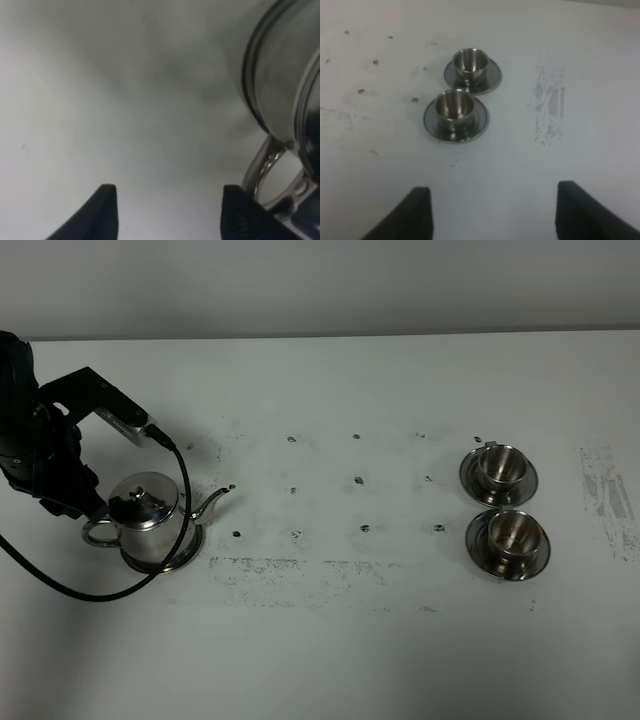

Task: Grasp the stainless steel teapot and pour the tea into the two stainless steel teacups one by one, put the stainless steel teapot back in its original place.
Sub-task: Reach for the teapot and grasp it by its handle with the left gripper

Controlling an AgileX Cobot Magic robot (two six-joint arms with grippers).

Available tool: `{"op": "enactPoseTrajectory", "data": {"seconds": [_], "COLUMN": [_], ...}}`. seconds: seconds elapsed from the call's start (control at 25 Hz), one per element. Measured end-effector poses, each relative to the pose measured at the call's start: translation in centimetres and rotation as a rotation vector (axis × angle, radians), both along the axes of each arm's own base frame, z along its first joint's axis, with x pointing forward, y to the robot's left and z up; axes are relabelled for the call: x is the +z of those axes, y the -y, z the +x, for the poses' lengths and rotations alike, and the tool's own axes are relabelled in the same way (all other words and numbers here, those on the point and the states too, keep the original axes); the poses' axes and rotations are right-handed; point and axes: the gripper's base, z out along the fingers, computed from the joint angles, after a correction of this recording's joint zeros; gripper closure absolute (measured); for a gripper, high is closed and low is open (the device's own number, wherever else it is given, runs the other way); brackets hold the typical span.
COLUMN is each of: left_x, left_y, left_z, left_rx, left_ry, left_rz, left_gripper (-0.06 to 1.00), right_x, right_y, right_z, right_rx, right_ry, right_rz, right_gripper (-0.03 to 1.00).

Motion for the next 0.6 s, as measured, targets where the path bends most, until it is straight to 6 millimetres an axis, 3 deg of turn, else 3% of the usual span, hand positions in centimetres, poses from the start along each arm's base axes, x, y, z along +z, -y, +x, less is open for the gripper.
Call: {"op": "enactPoseTrajectory", "data": {"seconds": [0.6], "left_x": [-0.09], "left_y": [0.30], "left_z": [-0.47], "left_rx": [0.000], "left_ry": [-0.052], "left_rz": [-0.034], "left_gripper": [0.58], "right_x": [0.00], "right_y": [0.00], "right_z": [0.00], "right_rx": [0.000], "right_ry": [0.000], "right_rz": [0.000], "right_gripper": [0.46]}}
